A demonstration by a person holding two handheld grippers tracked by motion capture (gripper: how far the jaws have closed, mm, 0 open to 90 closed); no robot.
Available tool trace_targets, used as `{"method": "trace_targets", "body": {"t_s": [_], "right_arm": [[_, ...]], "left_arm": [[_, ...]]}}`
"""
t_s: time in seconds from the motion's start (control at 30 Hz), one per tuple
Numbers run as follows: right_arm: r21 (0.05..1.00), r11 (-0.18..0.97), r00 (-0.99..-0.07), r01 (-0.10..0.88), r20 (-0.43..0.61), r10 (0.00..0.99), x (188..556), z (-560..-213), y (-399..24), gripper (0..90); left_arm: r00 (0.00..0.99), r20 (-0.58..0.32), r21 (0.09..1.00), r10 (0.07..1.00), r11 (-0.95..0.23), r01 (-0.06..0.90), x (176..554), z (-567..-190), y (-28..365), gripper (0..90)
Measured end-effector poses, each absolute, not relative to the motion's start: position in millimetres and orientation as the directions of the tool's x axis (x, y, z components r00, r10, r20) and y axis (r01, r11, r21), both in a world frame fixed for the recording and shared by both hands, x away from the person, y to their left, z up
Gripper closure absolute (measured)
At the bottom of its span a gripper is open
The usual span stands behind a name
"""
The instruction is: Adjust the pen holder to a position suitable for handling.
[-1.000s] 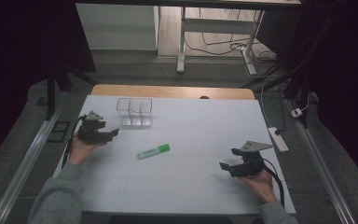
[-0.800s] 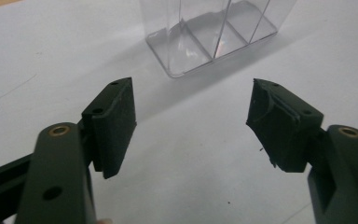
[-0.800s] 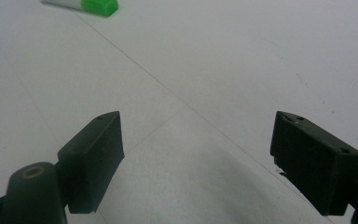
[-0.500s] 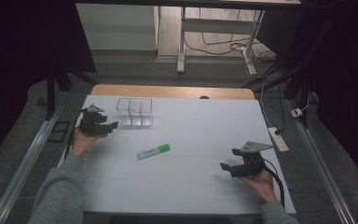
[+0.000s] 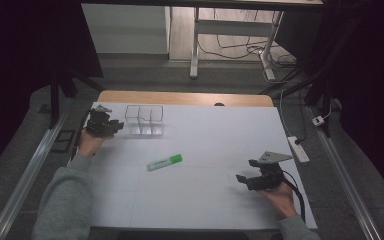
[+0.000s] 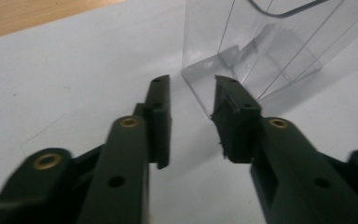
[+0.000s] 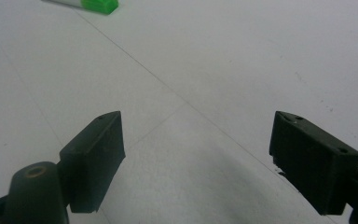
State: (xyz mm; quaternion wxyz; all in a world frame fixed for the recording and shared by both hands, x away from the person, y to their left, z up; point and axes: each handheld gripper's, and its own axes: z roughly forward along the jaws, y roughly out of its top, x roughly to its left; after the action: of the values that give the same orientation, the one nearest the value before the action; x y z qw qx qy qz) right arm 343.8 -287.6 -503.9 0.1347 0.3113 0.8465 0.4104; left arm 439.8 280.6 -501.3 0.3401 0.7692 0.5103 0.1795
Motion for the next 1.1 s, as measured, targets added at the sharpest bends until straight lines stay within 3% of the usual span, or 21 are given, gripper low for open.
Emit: {"method": "trace_targets", "body": {"t_s": [0.03,0.1,0.17,1.1], "right_arm": [[0.779,0.469,-0.77,0.416,0.027,0.638,344,-504,-288,17.5],[0.776,0.471,-0.766,0.42,0.025,0.642,344,-504,-288,17.5],[0.776,0.47,-0.765,0.421,0.026,0.643,344,-504,-289,17.5],[0.769,0.473,-0.763,0.429,0.028,0.646,344,-505,-288,18.1]], "left_arm": [[0.418,-0.078,0.704,0.905,-0.247,0.666,442,-503,281,70.8],[0.421,-0.077,0.699,0.904,-0.252,0.67,446,-506,281,82.6],[0.421,-0.078,0.699,0.904,-0.252,0.669,447,-506,281,88.6],[0.452,-0.106,0.705,0.885,-0.254,0.662,470,-505,273,88.9]]}}
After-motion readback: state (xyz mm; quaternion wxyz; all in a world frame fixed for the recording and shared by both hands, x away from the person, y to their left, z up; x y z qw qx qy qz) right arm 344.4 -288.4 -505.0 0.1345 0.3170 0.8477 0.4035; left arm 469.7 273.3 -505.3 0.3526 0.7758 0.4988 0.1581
